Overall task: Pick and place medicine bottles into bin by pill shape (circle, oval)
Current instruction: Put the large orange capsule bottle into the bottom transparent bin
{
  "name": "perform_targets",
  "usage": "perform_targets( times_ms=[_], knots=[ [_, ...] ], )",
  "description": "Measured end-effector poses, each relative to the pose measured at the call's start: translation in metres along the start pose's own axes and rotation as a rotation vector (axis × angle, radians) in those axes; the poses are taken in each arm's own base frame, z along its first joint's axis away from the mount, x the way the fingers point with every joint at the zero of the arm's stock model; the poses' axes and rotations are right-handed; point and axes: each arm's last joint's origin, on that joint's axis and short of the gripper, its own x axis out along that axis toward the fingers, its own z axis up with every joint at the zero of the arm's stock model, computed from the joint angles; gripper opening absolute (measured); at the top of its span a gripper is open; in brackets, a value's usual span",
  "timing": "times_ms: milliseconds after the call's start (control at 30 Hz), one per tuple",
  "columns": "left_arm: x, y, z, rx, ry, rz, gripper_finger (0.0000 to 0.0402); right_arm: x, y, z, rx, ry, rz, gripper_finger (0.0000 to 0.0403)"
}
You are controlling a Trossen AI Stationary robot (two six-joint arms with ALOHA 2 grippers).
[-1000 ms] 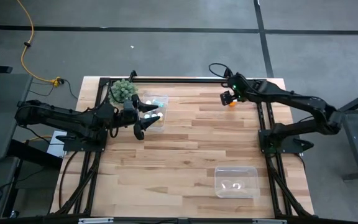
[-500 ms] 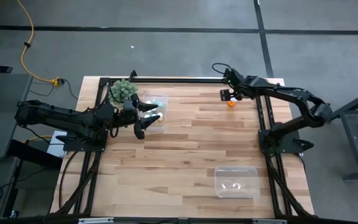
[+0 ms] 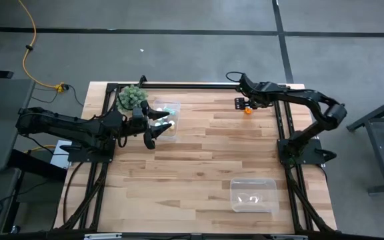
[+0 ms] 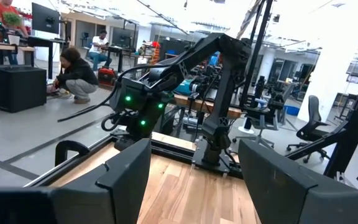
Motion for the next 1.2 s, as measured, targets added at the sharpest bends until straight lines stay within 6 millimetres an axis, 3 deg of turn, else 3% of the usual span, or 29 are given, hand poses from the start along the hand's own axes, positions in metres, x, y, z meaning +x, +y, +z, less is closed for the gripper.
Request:
perform_targets(
  times_ms=[533, 1033, 1200],
  knots=[
    [0.0, 0.0, 0.0, -0.002, 0.0, 0.0, 0.0231, 0.005, -0.005, 0.006, 0.066, 0.017, 0.007, 0.0248],
    [0.0, 0.0, 0.0, -0.001, 0.0, 0.0, 0.0231, 0.004, -0.004, 0.005, 0.056, 0.038, 0.038, 0.021],
    [0.0, 0.0, 0.0, -0.005, -0.002, 0.0, 0.0231, -0.006, -0.006, 0.006, 0.024, 0.005, 0.068, 0.021]
  ],
)
